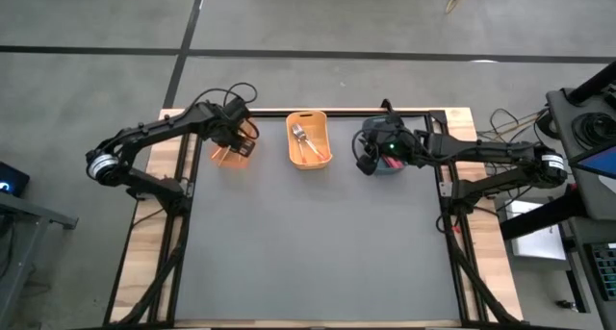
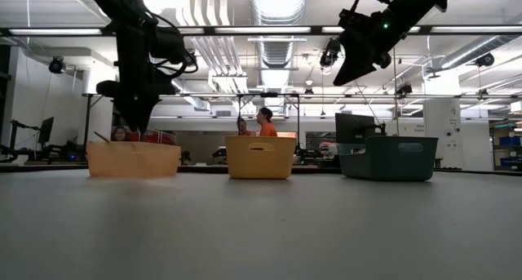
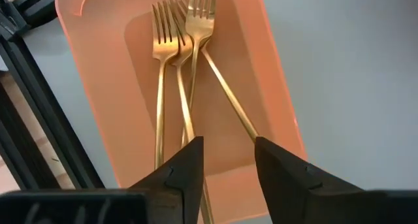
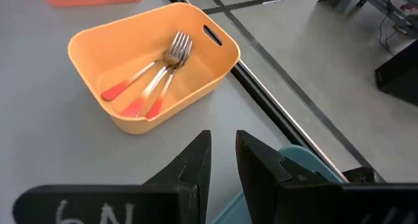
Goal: Sort silverware by color (type)
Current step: Adjust the gold forks in the orange bin
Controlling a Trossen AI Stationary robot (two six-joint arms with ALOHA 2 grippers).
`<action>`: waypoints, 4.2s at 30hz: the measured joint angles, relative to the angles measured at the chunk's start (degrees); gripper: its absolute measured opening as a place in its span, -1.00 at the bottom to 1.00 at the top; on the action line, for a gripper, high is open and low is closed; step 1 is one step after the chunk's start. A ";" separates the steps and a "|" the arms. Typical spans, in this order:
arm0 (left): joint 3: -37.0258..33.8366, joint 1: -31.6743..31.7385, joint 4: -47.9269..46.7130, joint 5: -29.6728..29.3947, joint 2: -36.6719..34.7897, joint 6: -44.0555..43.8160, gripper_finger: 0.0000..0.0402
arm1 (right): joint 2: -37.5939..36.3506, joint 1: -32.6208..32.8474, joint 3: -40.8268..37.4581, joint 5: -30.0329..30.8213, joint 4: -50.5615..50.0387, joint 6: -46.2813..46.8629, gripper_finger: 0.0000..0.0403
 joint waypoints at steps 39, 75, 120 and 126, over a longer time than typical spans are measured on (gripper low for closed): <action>-8.40 -1.51 10.96 1.44 0.04 -5.37 -0.41 | -0.02 -0.02 -1.68 0.03 2.21 -6.88 -0.69; -12.19 -1.51 15.52 1.51 0.04 -6.98 -0.81 | -0.02 -0.02 -1.61 0.03 2.58 -7.10 -0.69; 4.96 -1.42 -5.46 -5.66 -0.10 1.71 -0.99 | -0.02 -0.01 -1.61 0.05 2.58 -7.36 -0.69; 6.95 -1.42 -7.26 -5.66 -0.10 3.25 -1.00 | -0.02 0.00 -1.61 0.05 2.58 -7.34 -0.69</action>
